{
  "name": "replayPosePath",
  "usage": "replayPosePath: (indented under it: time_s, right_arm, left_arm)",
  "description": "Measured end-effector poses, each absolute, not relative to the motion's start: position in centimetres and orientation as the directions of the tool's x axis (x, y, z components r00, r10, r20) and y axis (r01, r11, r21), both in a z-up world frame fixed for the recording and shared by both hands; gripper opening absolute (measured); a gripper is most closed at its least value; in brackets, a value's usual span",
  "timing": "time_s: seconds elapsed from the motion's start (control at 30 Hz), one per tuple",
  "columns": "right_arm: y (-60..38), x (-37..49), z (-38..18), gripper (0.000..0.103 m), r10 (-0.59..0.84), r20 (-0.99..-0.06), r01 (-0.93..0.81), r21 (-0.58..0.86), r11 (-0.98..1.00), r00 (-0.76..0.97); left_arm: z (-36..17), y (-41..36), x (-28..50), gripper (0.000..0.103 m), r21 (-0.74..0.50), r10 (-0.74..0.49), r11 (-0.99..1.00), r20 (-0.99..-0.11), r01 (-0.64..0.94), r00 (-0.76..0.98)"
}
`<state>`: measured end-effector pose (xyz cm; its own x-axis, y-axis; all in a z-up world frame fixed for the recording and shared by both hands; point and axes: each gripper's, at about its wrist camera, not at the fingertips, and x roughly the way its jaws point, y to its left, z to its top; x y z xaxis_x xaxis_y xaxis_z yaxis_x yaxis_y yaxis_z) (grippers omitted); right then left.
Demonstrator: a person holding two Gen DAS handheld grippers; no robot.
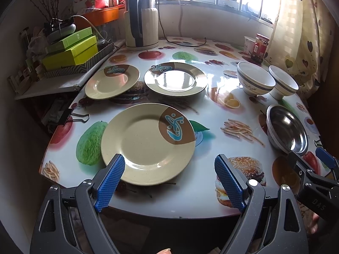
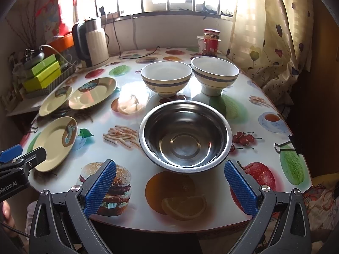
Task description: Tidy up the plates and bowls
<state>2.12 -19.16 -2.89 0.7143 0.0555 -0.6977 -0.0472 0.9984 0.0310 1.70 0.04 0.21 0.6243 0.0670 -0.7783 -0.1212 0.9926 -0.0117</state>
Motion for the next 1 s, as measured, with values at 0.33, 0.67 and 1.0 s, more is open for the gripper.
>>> replayPosePath:
  time_s: [0.33,0.67,1.0]
  right_arm:
    - [-19.1,2.2,-2.8,0.103,0.053,-0.697,-0.045,0.029,0.999,0.716]
    - [-19.1,2.4,-2.8,0.103,0.052,-0.697,-0.047,0.026,0.999,0.715]
    - [-19.1,3.3,-2.3,0.103,0.075,-0.693,-0.085,0.020,0.996,0.717]
  left_arm:
    - [0.2,0.1,1.7,0.087,-0.012,0.067,0.993,-0.779,-0.121,0.624]
    - [0.1,0.4,2.3,0.087,-0.014,0.065,0.992,-0.785,-0.123,0.616]
    - [0.7,2.0,3.5,0.087,-0.038,0.052,0.990,-0.789,-0.133,0.613]
